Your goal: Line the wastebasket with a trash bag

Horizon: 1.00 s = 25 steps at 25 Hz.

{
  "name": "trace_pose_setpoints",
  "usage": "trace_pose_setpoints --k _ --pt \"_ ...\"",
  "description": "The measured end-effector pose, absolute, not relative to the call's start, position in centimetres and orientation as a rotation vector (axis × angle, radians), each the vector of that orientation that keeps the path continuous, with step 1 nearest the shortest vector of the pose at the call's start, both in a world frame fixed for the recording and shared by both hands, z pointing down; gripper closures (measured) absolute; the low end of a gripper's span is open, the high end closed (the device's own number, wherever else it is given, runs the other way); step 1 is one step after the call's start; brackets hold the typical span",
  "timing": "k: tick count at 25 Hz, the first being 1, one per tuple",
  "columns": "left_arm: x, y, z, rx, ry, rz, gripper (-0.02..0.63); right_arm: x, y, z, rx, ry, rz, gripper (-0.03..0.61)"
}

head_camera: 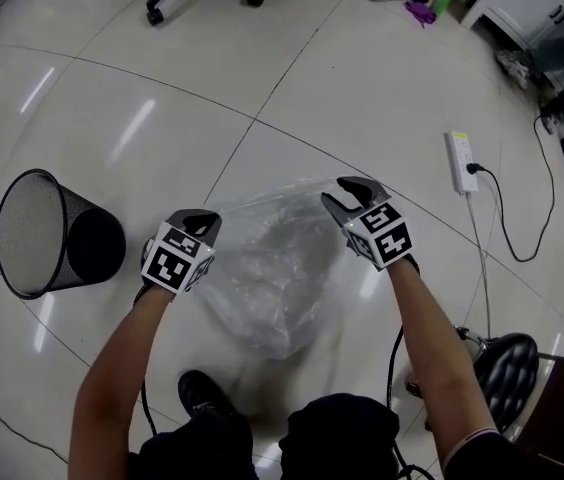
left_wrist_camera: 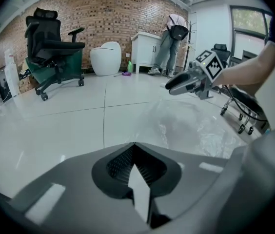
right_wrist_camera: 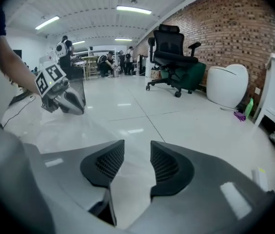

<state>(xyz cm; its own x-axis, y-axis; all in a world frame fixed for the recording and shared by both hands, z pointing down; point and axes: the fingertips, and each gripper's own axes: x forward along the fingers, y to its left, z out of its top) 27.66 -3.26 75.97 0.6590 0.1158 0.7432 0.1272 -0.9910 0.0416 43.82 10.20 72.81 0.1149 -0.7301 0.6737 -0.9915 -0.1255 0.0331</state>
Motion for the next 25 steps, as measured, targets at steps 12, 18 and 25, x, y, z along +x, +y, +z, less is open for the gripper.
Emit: trace_pose_setpoints --k 12,18,25 --pt "27.0 -2.8 74.3 -2.844 -0.24 -1.214 0.603 46.0 8.4 77.6 1.687 -1.638 0.779 0.253" --pt "27.2 -3.1 73.4 -2.86 -0.217 -1.182 0.603 45.7 8.5 78.1 1.683 -1.633 0.796 0.572" --pt "26.0 -4.0 72.8 -2.878 -0.149 -1.208 0.603 44.6 8.8 74.2 1.708 -1.709 0.73 0.577"
